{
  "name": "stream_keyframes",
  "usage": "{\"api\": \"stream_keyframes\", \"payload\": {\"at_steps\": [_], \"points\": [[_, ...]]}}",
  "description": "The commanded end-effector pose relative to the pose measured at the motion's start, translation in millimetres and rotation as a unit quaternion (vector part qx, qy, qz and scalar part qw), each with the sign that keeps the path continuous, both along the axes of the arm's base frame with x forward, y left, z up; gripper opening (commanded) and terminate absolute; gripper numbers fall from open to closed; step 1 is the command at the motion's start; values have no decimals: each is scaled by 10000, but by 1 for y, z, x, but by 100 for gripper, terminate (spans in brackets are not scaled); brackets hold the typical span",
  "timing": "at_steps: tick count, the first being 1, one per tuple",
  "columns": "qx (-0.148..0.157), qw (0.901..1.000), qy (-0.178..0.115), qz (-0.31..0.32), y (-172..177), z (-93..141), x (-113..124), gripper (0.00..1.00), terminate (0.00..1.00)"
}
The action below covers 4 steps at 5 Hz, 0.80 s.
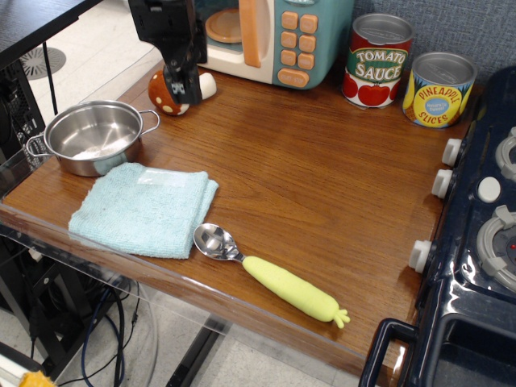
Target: Move the mushroom above the yellow plastic part of the spoon.
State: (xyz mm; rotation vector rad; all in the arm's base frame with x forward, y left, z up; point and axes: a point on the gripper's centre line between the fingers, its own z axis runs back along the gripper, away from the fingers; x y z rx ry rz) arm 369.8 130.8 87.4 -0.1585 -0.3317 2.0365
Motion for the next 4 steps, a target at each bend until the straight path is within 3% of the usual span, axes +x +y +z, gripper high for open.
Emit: {"api": "stream_keyframes", "payload": {"at_steps": [1,4], "points": [[-28,9980,-138,619,48,6,19,100,0],[199,9958,380,809,74,-25,25,100,0]]}}
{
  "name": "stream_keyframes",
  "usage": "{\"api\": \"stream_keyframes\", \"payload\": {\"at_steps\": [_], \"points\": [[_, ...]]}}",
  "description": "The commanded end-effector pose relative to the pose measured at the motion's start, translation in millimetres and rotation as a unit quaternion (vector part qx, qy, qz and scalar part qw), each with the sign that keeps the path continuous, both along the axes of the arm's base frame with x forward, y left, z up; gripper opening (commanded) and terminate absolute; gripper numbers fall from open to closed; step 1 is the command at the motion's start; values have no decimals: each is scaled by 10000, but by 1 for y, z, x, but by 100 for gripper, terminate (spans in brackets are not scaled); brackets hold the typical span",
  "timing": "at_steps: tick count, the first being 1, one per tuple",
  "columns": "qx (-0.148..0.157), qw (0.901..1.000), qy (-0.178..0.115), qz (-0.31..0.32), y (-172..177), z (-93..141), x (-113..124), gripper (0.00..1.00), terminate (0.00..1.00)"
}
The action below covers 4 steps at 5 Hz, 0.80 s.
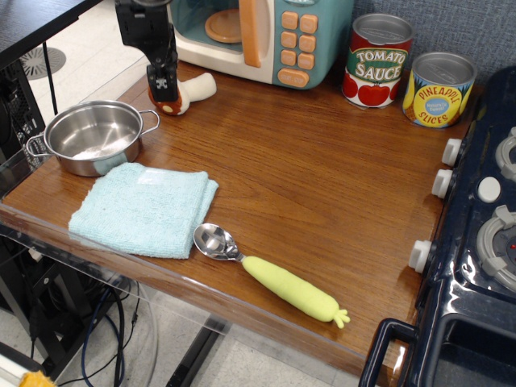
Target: Move the mushroom above the yellow plastic part of the spoon.
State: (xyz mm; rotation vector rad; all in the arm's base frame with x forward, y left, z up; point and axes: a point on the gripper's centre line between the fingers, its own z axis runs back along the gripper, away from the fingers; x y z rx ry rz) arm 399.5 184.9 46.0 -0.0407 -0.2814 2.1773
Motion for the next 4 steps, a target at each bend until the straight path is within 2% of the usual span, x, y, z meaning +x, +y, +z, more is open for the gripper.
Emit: {"api": "stream_keyframes", "payload": {"at_steps": [1,3,4], "points": [[324,9994,47,66,23,6,-5,0,0],[351,9994,-27,62,28,15,-6,0,0],[463,9987,-224,62,29,35,-7,0,0]]}}
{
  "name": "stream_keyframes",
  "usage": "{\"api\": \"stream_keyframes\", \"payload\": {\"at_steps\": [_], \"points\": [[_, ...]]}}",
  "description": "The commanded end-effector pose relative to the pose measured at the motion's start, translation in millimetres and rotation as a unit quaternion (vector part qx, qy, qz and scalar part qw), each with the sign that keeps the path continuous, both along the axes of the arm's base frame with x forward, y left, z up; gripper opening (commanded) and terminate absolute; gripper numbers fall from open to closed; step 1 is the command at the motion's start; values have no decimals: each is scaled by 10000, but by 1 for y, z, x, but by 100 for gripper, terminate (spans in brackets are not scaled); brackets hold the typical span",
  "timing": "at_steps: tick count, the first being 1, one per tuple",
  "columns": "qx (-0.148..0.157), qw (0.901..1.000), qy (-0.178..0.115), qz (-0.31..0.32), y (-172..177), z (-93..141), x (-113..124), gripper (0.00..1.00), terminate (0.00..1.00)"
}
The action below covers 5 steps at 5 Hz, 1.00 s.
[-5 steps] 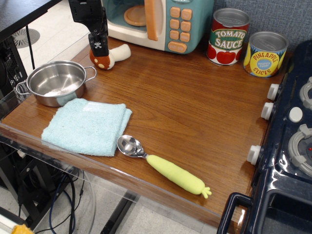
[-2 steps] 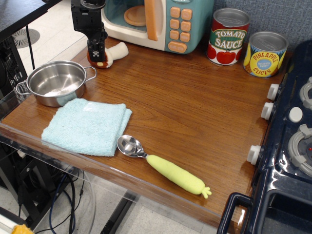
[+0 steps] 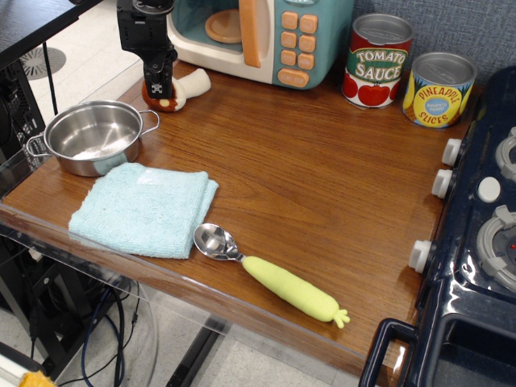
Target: Move the mushroom above the yellow plastic part of the spoon.
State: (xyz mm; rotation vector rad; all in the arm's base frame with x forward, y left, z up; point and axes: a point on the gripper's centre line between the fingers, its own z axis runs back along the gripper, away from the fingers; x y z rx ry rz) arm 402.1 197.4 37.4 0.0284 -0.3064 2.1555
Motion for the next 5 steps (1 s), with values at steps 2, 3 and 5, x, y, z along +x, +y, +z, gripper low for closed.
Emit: {"api": "stream_keyframes", "payload": {"at_steps": [2,3,5], "points": [[287,9949,-962,-15,2,93,-25,0,0],[297,9931,-1112,-216,-28,110,-44,0,0],[100,9883,-1212,-921,-120,106,-83,0,0]]}}
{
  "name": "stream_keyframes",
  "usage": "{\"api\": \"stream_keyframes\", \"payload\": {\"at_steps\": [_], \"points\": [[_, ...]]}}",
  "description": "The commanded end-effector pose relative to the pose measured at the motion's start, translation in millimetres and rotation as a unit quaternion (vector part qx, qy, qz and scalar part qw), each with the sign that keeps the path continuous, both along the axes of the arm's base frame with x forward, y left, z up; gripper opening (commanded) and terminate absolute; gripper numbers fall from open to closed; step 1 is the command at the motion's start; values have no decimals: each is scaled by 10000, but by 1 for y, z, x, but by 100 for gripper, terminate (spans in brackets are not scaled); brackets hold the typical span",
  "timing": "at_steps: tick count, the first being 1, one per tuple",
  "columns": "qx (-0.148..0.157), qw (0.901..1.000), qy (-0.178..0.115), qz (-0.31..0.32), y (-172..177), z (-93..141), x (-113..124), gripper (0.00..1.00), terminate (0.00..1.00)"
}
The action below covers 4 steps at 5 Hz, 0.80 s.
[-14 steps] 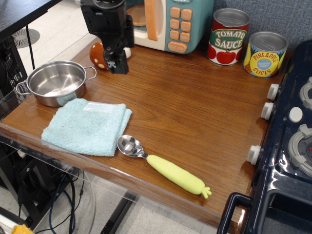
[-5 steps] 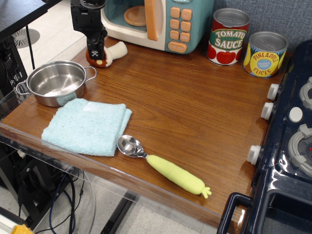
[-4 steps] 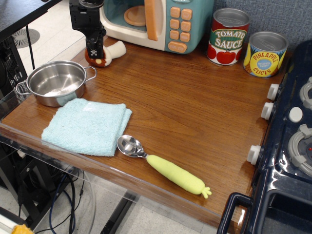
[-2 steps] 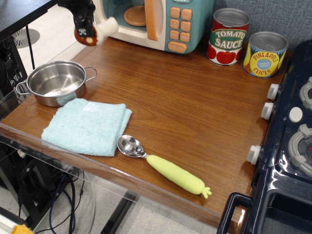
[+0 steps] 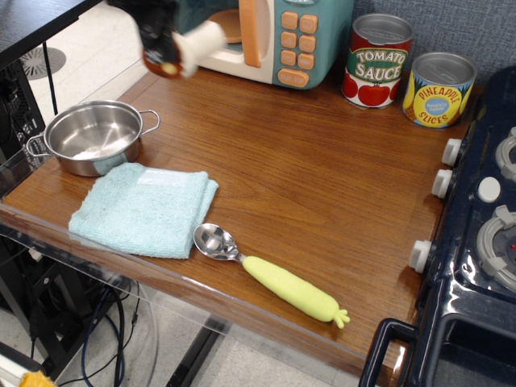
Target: Move the mushroom above the yellow plastic part of the spoon.
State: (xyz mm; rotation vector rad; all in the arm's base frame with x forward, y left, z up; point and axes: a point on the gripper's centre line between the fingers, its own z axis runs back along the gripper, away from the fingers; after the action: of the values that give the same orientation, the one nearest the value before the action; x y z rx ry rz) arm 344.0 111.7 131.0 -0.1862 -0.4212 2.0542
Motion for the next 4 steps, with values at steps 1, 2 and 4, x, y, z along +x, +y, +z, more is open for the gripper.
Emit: {"api": "stream_keyframes", "payload": {"at_steps": [1,2,4], "points": [[167,9946,-192,-1008,-82,6,-39,0,0],[202,9873,-130,-1570,-120,-5,-50,0,0],[215,9746,218,-2217,-161,-34,-68,0,0]]}}
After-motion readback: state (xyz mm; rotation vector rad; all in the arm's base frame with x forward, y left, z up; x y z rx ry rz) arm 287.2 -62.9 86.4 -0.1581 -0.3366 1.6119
